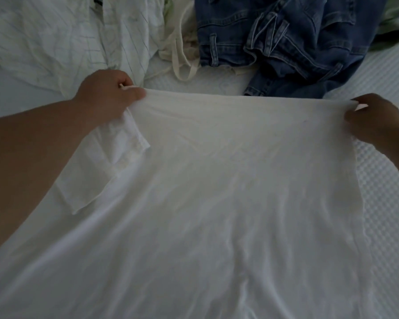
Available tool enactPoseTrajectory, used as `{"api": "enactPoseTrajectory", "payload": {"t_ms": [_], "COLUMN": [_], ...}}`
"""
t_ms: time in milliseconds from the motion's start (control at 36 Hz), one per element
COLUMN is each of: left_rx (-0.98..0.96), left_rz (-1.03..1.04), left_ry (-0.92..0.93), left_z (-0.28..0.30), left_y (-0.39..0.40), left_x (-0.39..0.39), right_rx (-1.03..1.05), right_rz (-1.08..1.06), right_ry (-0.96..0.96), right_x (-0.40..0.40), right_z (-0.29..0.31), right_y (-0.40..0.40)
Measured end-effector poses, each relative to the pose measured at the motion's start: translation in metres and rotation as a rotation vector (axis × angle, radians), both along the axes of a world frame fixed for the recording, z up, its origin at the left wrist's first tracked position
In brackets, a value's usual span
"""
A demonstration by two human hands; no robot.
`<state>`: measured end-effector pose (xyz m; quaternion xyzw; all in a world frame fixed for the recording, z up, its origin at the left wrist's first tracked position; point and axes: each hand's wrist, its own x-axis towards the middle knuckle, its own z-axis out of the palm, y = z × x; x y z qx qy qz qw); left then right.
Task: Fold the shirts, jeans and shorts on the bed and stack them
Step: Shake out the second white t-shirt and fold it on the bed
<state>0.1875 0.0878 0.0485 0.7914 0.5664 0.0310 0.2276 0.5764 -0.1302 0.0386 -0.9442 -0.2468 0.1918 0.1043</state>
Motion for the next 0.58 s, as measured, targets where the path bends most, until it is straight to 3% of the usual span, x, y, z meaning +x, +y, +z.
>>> {"api": "enactPoseTrajectory", "payload": {"t_ms": [139,194,333,444,583], "left_rx": [0.388,0.434,0.317,0.190,0.089], "left_rz": [-0.210,-0.242,-0.136,-0.104,-0.150], "left_ry": [0.220,0.278,0.436,0.362,0.204], "left_z": [-0.005,-0.006,-0.012,-0.015,-0.010], "left_y": [0.001,0.002,0.007,0.008,0.006], "left_x": [-0.003,0.000,0.011,0.014,0.002], "right_rx": [-0.063,-0.052,-0.015,0.083,0.362], "right_rz": [0.141,0.140,0.021,-0.184,-0.437], "right_ry": [-0.072,-0.076,-0.005,0.135,0.461], "right_x": [0.000,0.000,-0.002,0.000,-0.004], "right_z": [-0.003,-0.004,-0.003,-0.001,0.010], "right_y": [0.002,0.003,0.006,0.011,0.010]}}
